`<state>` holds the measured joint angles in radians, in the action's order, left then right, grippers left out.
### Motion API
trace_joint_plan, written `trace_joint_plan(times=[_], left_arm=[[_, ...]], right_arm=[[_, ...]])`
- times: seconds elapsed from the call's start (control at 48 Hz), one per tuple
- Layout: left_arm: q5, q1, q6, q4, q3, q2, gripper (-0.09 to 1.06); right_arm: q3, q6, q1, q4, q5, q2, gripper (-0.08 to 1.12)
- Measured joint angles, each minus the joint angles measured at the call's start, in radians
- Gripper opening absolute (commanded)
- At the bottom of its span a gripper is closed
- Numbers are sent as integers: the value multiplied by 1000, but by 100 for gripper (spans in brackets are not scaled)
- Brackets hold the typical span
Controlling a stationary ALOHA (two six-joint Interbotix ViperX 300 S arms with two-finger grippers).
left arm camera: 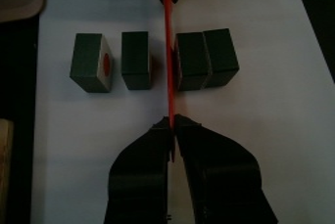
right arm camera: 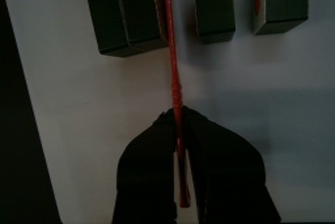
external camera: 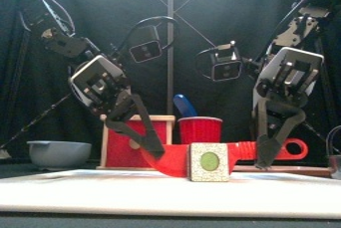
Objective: Place sushi on board then cut the sushi with the knife then place the pieces on the plate
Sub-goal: Cut the sushi into 4 pieces
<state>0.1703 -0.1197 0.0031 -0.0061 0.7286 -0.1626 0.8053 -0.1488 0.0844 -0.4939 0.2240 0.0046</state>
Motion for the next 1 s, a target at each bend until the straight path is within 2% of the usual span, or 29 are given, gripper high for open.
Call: trace_joint_plan(times=[0.167,0.396,0.542,0.792,1.0], left_arm=[[0,0,3,9,2,23,48],[0,2,3,31,20,97,48],[0,-2,2,34,32,137,48],[8,-49,0,32,38,150,48],[18,-66,-3,28,38,137,48]], right_arm=[[0,0,0,17,6,-35,40],[0,3,-11,31,20,-126,40],[5,3,-11,34,20,-167,40],[12,0,3,18,20,-189,40],[12,2,11,8,18,-189,40]])
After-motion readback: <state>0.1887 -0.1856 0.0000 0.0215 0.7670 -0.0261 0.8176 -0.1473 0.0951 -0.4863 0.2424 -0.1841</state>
